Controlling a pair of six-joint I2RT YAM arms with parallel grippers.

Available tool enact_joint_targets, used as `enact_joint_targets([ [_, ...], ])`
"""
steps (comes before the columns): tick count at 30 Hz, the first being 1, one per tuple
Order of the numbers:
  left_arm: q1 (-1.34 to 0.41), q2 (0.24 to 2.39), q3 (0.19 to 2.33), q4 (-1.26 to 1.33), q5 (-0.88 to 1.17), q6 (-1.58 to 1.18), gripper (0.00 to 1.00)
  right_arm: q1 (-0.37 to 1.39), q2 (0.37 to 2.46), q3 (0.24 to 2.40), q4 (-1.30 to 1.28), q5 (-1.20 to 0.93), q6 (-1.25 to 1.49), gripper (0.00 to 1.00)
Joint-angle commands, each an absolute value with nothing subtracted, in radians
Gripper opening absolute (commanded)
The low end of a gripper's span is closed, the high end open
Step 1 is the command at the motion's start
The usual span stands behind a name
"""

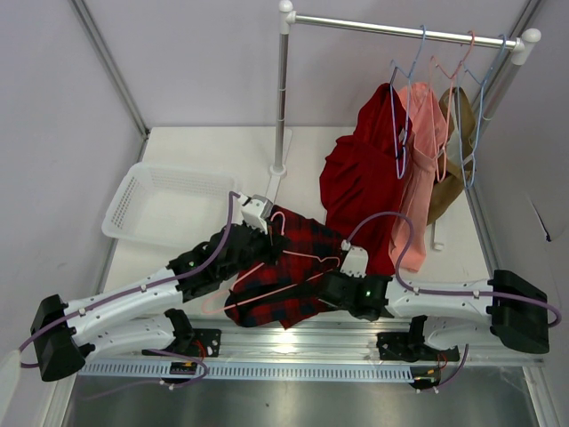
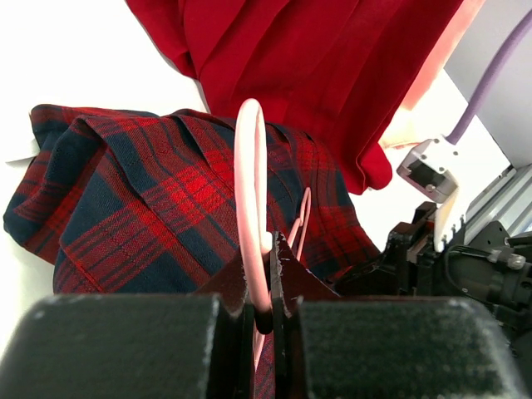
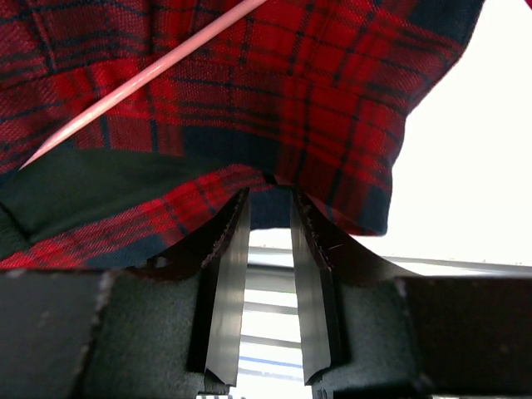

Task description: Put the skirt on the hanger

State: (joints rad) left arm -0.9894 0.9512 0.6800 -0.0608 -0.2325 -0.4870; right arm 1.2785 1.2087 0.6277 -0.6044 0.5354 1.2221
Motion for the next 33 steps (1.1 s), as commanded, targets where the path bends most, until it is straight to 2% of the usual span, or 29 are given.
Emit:
enact_joint_targets([
  [1, -0.982, 0.945, 0.695, -0.021, -0.241, -0.459, 0.00, 1.262, 1.227, 0.635, -0.578, 0.577, 1.206, 0.31],
  [6, -0.982, 0.945, 0.695, -0.021, -0.241, -0.459, 0.00, 1.259, 1.212, 0.615, -0.589, 0.575, 1.233, 0.32],
  [11, -0.982, 0.953, 0.696, -0.018, -0.235, -0.456, 0.00, 1.261, 1.201, 0.603, -0.592, 0.583, 1.261, 0.40],
  [22, -0.982, 0.960, 0.701, -0.023, -0.232, -0.451, 0.00, 1.275, 1.152, 0.574, -0.635, 0.591, 1.335, 0.37],
  [33, -0.982, 0.963, 0.703, -0.020, -0.227, -0.451, 0.00, 1.261, 1.108, 0.528, -0.627, 0.598, 1.368, 0.40],
])
